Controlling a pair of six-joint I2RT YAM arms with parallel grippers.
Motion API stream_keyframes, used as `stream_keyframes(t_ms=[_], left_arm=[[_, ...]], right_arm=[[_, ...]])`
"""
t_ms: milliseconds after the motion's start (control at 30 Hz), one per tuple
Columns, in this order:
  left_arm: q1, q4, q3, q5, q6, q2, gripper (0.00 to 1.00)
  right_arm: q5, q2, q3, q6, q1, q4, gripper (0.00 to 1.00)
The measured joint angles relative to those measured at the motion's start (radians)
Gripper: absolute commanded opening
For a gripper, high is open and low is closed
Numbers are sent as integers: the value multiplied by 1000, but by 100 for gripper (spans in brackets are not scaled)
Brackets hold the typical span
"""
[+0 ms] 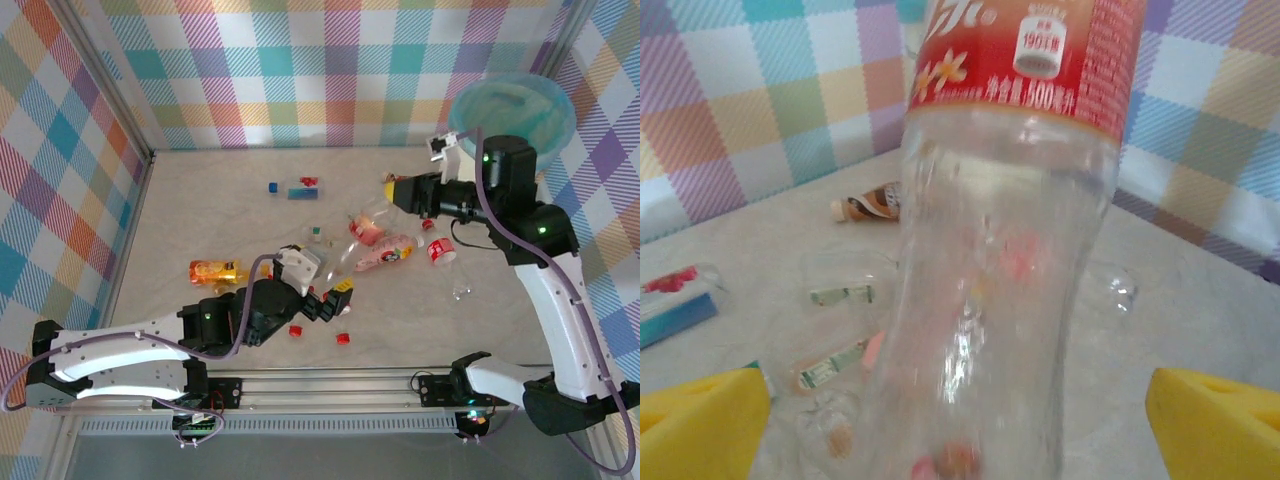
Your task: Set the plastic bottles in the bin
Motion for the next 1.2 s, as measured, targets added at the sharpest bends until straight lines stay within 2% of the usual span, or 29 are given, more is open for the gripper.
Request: stream_keyframes(t_ms=[200, 333, 500, 633, 767, 933, 1200], left_arm=[[0, -27, 72, -14, 0, 5, 98], [0, -49, 152, -13, 0, 58, 98], [0, -52, 190, 2, -2, 130, 97], [0, -56, 191, 21, -12, 175, 97], [0, -56, 191, 27, -34, 186, 97], [0, -56, 191, 27, -57, 185, 97], [0, -61, 189, 24, -68, 183, 97]], right_arm=[[367, 24, 150, -167, 0, 24, 0], [617, 45, 175, -328, -1, 141, 0], [815, 91, 158, -514, -23, 341, 0], [877, 157, 168, -596, -72, 457, 0], [901, 272, 264, -616, -131, 463, 0], [907, 398, 401, -578, -211, 369, 0], [895, 468, 459, -484, -252, 196, 5]])
